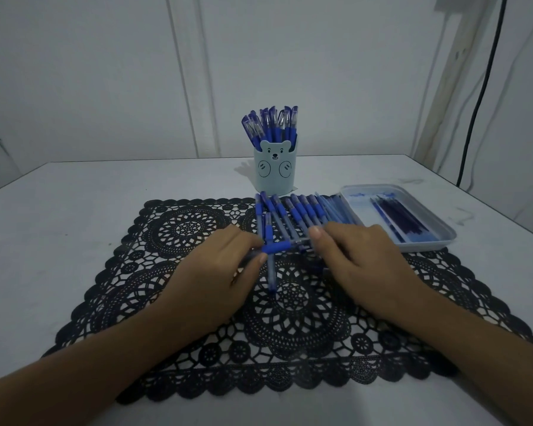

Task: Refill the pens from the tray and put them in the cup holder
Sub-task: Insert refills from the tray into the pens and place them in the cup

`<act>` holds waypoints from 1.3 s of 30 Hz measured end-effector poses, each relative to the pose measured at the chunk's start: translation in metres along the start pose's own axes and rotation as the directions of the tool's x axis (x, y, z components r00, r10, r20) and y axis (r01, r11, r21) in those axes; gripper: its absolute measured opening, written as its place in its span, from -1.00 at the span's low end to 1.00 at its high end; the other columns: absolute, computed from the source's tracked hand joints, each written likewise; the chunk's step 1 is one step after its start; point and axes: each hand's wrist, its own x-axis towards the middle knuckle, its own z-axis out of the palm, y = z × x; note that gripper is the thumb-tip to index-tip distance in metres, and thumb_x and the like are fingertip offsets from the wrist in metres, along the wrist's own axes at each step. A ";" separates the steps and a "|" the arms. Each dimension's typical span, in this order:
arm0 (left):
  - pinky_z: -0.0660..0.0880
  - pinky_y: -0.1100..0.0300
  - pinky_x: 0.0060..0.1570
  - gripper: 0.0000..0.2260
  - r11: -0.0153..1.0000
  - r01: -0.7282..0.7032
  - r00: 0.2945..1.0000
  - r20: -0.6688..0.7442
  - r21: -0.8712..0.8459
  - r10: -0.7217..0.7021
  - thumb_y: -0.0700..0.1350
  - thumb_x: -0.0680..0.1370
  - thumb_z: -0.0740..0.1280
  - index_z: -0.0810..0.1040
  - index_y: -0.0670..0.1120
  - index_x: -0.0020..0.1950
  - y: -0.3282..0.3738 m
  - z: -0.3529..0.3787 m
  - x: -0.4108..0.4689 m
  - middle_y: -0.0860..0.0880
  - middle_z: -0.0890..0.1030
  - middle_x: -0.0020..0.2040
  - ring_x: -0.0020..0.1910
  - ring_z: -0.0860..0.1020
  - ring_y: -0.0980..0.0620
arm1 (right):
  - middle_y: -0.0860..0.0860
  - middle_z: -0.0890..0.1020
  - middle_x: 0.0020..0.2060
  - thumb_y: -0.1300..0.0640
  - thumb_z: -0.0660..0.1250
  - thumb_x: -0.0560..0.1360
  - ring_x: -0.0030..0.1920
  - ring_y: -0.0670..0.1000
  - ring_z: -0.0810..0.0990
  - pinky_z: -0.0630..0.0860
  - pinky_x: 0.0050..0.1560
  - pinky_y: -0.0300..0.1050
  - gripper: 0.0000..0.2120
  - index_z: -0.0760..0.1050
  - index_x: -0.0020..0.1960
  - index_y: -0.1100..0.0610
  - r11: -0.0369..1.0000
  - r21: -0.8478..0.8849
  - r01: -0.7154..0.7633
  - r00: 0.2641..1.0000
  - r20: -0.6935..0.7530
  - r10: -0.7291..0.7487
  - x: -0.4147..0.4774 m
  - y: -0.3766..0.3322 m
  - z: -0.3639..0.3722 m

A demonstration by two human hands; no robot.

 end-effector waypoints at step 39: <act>0.38 0.39 -0.30 -0.72 0.999 0.013 0.994 0.108 -0.051 -0.008 -0.01 0.58 0.09 0.57 -0.04 -0.01 0.004 -0.006 -0.002 0.14 0.55 -0.24 -0.29 0.42 0.23 | -0.20 0.59 -0.30 -0.01 0.27 0.46 -0.28 -0.16 0.55 0.48 -0.27 -0.34 -0.91 0.48 -0.17 -0.20 0.928 0.359 -0.100 0.982 0.188 0.033 0.004 -0.003 -0.011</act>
